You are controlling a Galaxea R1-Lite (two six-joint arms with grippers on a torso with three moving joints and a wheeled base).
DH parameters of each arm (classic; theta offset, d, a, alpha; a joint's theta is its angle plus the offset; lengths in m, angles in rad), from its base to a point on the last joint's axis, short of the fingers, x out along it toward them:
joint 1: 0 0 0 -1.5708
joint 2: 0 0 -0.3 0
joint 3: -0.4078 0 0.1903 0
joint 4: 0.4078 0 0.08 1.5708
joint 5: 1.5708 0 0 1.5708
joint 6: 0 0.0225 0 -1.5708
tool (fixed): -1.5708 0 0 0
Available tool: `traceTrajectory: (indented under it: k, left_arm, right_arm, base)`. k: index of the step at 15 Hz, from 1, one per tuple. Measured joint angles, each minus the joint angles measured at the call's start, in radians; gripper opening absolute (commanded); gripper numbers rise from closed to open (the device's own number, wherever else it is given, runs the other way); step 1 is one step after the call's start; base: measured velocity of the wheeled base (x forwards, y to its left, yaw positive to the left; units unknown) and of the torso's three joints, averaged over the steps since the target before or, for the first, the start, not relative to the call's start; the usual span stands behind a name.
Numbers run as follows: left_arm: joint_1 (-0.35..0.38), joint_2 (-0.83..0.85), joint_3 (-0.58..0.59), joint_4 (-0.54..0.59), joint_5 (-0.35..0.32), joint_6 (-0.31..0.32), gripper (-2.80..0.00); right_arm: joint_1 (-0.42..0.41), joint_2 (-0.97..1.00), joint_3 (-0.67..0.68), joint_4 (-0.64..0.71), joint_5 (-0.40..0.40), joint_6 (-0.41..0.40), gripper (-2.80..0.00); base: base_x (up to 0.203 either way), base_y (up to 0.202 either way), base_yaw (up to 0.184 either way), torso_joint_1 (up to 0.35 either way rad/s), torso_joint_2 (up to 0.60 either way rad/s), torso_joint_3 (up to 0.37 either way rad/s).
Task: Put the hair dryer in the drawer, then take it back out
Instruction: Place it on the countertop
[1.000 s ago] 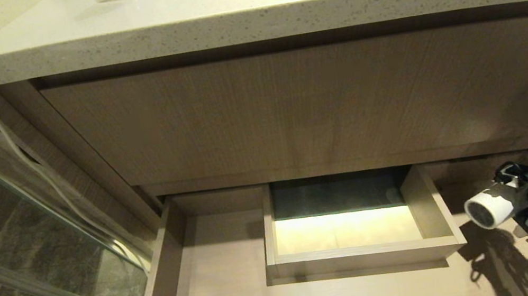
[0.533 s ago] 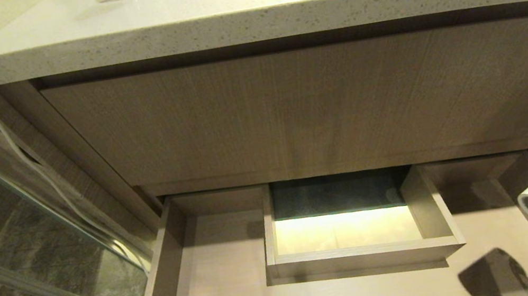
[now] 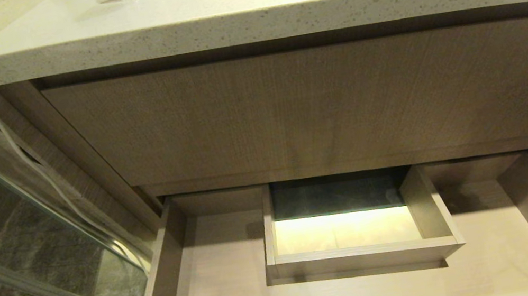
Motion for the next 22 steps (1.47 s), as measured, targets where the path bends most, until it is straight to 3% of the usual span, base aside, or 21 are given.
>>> traceTrajectory:
  k: [4,9,12,15,19,22]
  left_arm:
    - [0.000,0.000,0.000,0.000,0.000,0.000,-2.80]
    - [0.000,0.000,0.000,0.000,0.000,0.000,-2.80]
    - [0.000,0.000,0.000,0.000,0.000,0.000,-2.80]
    - [0.000,0.000,0.000,0.000,0.000,0.000,-2.80]
    - [0.000,0.000,0.000,0.000,0.000,0.000,-2.80]
    - [0.000,0.000,0.000,0.000,0.000,0.000,-2.80]
  right_arm:
    - [-0.001,0.042,-0.266,-0.094,-0.001,-0.025,-2.80]
    - [0.000,0.493,-0.832,-0.202,0.011,-0.069,-2.80]
    - [0.002,0.715,-1.015,-0.357,0.018,-0.079,-2.80]
    - [0.002,0.853,-1.034,-0.521,0.024,-0.088,-2.80]
    - [0.002,0.954,-1.001,-0.552,0.018,-0.089,-2.80]
    - [0.005,0.994,-0.934,-0.667,0.023,-0.089,-2.80]
  base:
    - [0.000,0.000,0.000,0.000,0.00,0.000]
    - [0.000,0.000,0.000,0.000,0.00,0.000]
    - [0.000,0.000,0.000,0.000,0.00,0.000]
    - [0.000,0.000,0.000,0.000,0.00,0.000]
    - [0.000,0.000,0.000,0.000,0.00,0.000]
    - [0.000,0.000,0.000,0.000,0.00,0.000]
